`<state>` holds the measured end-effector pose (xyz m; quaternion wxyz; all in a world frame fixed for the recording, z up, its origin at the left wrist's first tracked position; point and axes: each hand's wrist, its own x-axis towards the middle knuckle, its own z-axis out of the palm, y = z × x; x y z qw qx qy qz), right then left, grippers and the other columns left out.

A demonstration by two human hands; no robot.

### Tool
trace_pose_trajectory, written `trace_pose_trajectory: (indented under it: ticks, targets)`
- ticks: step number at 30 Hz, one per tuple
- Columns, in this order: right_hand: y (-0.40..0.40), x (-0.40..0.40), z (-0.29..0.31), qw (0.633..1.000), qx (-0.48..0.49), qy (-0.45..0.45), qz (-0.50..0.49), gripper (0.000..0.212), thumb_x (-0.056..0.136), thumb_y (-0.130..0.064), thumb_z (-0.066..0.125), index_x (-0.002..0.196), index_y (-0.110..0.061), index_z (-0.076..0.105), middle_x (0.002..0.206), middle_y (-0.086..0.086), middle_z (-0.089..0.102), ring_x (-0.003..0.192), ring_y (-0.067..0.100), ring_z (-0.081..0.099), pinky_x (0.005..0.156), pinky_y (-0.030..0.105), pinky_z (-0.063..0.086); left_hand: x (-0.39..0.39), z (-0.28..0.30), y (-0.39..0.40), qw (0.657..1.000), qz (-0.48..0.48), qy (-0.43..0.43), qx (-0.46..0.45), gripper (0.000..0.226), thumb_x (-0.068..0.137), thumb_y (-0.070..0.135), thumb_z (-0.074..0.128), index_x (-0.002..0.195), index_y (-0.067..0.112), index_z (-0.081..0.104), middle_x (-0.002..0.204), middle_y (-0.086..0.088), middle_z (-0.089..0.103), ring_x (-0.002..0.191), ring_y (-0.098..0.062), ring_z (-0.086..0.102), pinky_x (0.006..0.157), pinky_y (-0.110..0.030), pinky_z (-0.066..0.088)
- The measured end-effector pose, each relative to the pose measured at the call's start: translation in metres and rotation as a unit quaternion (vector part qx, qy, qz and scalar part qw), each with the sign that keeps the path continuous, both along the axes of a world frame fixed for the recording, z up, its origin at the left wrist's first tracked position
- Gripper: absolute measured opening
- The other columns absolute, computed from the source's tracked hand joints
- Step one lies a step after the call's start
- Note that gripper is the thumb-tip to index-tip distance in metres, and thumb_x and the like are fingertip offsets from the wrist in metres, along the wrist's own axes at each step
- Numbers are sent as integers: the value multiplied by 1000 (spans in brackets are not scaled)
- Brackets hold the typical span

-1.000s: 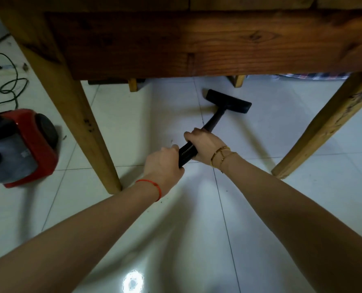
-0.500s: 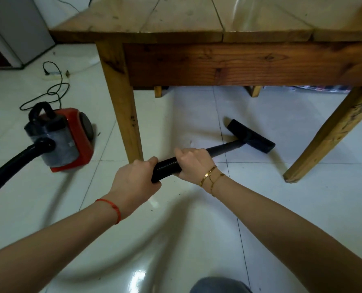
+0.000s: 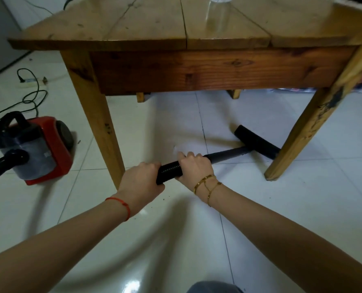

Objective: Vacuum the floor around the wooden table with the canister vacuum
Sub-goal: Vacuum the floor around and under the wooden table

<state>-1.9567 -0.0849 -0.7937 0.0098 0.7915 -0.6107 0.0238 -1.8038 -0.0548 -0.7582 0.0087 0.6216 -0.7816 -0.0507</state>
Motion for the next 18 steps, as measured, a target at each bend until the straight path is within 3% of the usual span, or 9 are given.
trace_pose_trajectory:
  ticks: [3,7,12,18]
  targets:
    - [-13,-32,-9,999,30,-13,-38,43,87,-34,61,119,-10,47,110,14,59,104,33,55,78,39,48,-34,-10,-15,1000,-21,19,13,21,81,25,56,101,21,55,76,2,57,70,-24,61,55,-28,44]
    - [-39,-72,-21,996,45,-30,-69,43,86,-29,63,121,-8,48,113,16,58,113,35,50,87,44,51,-77,-19,-40,999,-37,29,10,22,82,23,55,103,16,53,87,-5,61,77,-29,61,58,-29,39]
    - [-75,-107,-24,996,64,-30,-58,38,85,-23,65,116,-7,51,110,17,57,108,35,52,86,44,51,-112,-28,-71,998,-41,44,10,22,85,22,55,105,12,53,80,-1,49,65,-21,48,57,-28,36]
    - [-112,-117,-22,997,61,-44,-36,28,82,-20,66,105,-9,53,101,13,59,98,31,56,80,39,52,-120,-24,-95,997,-23,68,13,25,87,23,55,108,10,53,92,-5,59,74,-24,59,60,-29,40]
